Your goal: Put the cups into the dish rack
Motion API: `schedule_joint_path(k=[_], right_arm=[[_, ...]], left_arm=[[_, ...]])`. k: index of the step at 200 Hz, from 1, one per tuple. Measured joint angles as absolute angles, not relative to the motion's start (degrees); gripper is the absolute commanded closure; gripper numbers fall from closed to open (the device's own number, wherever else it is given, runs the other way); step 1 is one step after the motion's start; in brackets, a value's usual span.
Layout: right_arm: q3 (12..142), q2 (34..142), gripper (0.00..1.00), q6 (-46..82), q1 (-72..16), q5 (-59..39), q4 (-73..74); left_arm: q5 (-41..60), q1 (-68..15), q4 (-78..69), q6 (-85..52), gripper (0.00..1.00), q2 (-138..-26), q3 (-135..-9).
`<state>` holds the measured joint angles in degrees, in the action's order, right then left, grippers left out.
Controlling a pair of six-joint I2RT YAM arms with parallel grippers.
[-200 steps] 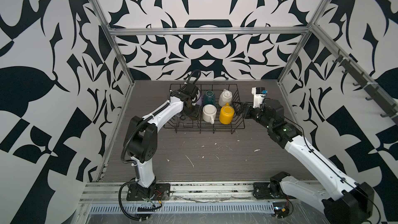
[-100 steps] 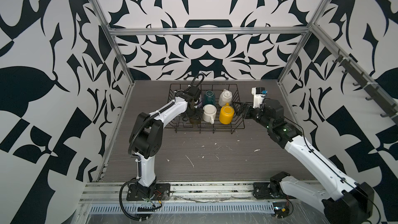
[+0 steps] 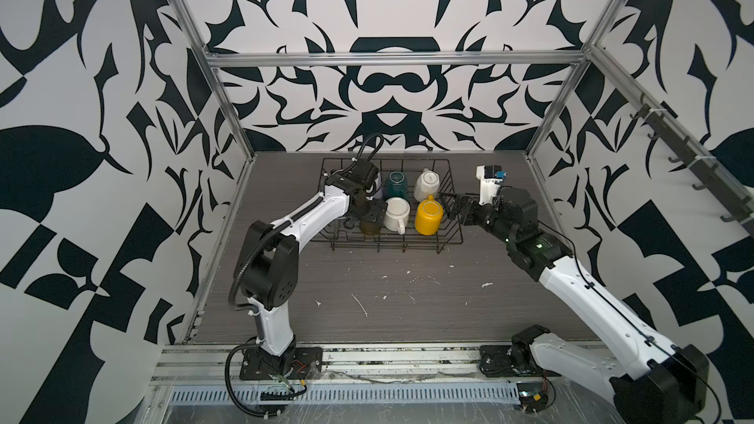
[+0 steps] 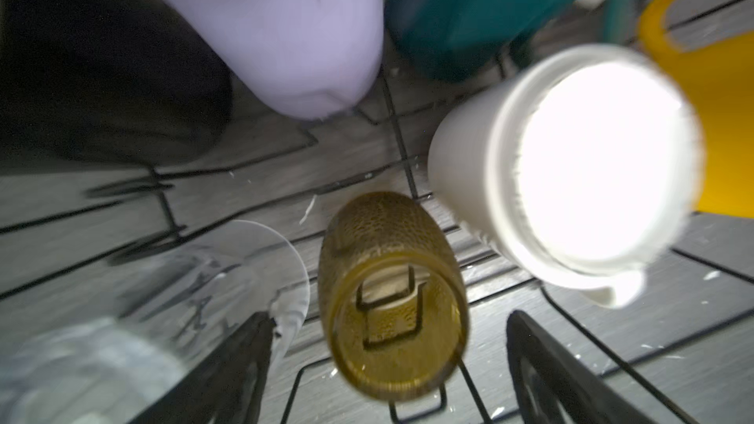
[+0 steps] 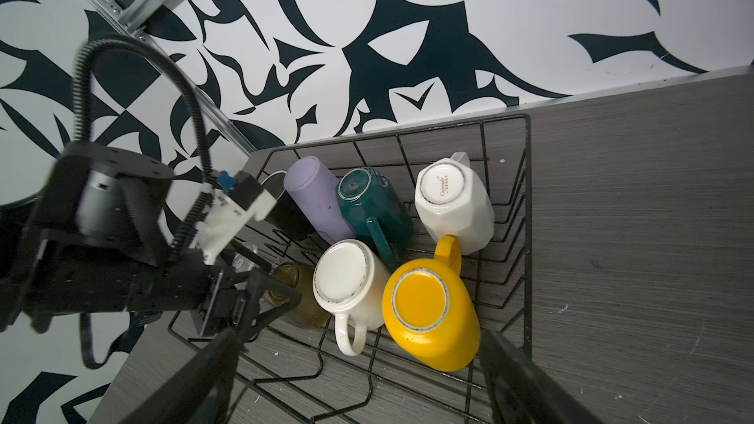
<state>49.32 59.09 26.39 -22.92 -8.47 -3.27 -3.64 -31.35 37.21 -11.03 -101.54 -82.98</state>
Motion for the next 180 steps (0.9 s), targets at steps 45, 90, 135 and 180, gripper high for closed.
schedule_joint_path(k=[45, 90, 135, 180], right_arm=[[49.1, 61.7, 0.01, 25.2, -22.9, -7.4, -3.7], [47.8, 64.0, 0.01, 21.4, -22.8, -3.2, -5.6], [44.2, 64.1, 0.01, 17.6, -19.6, 6.6, -6.3], [32.8, 66.5, 0.01, 13.4, -16.2, 27.7, 1.7]], left_arm=[[-6.8, -31.1, 18.8, -9.9, 0.0, -82.4, -66.4], [-17.5, -30.5, -6.2, -5.3, 0.01, -61.3, -43.5], [-30.8, -26.0, -18.7, -1.4, 0.01, -58.7, -33.3], [-37.8, -15.9, -28.9, -3.5, 0.01, -57.1, -17.3]])
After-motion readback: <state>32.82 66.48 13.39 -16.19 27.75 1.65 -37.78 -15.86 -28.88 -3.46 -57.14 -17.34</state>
